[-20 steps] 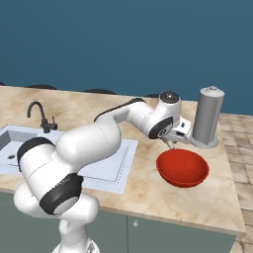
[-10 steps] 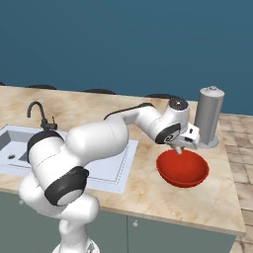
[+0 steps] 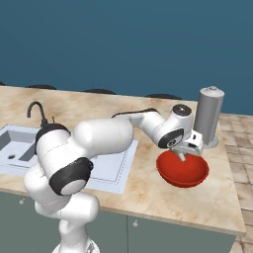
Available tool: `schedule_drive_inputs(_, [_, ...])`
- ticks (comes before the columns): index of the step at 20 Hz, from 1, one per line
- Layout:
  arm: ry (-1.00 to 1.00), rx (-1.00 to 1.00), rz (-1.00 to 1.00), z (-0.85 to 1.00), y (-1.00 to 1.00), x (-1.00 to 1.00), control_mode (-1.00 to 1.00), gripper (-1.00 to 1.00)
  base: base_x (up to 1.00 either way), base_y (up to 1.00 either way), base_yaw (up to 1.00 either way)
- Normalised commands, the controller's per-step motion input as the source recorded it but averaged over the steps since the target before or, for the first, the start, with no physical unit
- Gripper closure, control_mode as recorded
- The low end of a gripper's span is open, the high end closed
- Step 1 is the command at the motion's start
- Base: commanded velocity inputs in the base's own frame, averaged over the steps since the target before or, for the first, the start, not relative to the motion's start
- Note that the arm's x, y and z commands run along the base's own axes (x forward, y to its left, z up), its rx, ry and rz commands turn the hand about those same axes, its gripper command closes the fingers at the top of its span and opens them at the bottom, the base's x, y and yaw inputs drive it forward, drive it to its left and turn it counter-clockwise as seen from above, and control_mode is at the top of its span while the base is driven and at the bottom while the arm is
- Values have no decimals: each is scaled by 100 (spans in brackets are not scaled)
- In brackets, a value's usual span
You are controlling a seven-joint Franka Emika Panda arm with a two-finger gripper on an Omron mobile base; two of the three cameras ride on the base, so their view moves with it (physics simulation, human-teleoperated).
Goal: Pick the corns from the cabinet and place them in one bowl. Pick the mushroom from the sink and place it in the other bowl.
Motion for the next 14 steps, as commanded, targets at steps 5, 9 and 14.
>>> schedule_drive_inputs(5, [6,0,0,-23,-12,6,-100,100,0,0,0])
schedule_drive_inputs(9, [1,0,0,-19,-8,9,-100,100,0,0,0])
schedule_drive_inputs(14, [0,3,0,-16,-8,5,-100,100,0,0,0])
